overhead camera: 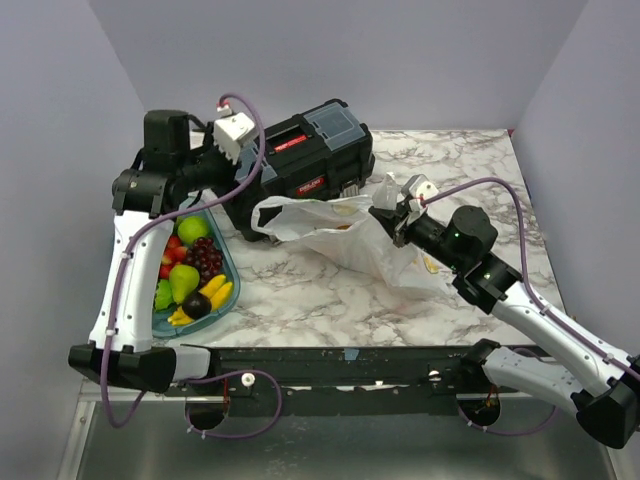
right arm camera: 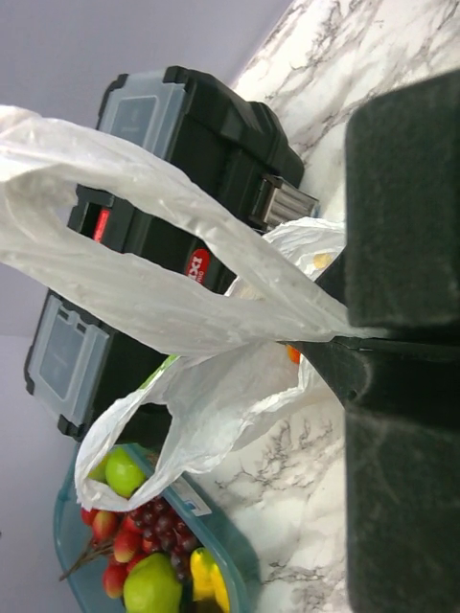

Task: Place the fake fruits into the plastic bag and tie a complex knot

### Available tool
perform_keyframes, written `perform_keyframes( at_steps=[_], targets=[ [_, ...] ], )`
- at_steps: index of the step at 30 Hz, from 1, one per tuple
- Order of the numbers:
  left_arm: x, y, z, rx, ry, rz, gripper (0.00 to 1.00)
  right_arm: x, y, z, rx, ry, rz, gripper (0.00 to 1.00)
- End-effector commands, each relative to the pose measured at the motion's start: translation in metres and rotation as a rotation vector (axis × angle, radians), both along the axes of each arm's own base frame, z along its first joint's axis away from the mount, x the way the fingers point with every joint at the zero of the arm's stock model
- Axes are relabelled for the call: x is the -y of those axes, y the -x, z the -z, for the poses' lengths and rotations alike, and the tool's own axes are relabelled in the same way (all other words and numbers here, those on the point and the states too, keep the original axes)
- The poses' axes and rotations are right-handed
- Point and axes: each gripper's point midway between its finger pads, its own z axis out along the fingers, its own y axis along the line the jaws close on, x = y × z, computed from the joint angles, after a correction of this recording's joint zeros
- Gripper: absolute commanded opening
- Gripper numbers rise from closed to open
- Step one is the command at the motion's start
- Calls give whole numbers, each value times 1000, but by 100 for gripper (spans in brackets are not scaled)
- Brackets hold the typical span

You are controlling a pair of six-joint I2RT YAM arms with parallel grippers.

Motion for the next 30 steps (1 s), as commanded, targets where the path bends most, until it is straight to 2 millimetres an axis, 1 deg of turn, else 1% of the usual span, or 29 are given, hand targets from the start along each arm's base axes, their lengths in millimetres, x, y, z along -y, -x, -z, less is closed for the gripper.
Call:
perform_keyframes(
  at_steps=[1,3,4,5,9,11,15,17,19,20,21,23,25,26,27,28,29,30],
  targets=[
    [-35,25,40,16,-102,101,98,2,6,6,-53,17,-19,1],
    [-40,28,53,-36,-74,82,95,2,5,5,-54,19,-13,1],
    [-39,31,60,-69,-53,81,93,3,4,5,-56,20,-10,1],
    [-44,30,65,-102,-20,47,90,3,4,3,-55,20,-6,1],
    [-38,38,85,-218,140,22,87,5,2,2,-54,17,6,1],
    [-33,43,94,-229,177,32,87,5,2,2,-56,19,4,1],
    [-31,40,116,-241,227,-4,87,5,2,2,-62,16,5,1],
    [-27,37,120,-227,261,-6,85,5,2,3,-66,15,6,1],
    [-22,35,121,-221,285,3,78,5,2,2,-69,17,5,1],
    [-19,35,122,-224,295,13,73,5,1,1,-69,15,7,1],
    [-16,36,121,-224,305,28,64,5,1,0,-69,12,9,1],
    [-8,43,107,-198,341,83,32,7,0,-4,-66,9,18,1],
    [1,51,78,-133,363,118,11,11,-3,-13,-57,4,39,1],
    [3,55,58,-83,368,125,3,16,-6,-20,-47,2,61,1],
    [4,59,37,-63,398,119,0,20,-8,-27,-35,1,80,1],
    [5,64,12,-12,412,128,0,25,-10,-36,-23,8,99,1],
    [12,72,-10,18,432,155,0,29,-11,-44,-8,24,110,1],
    [13,77,-35,59,448,161,0,33,-12,-51,9,35,120,1]
  ],
)
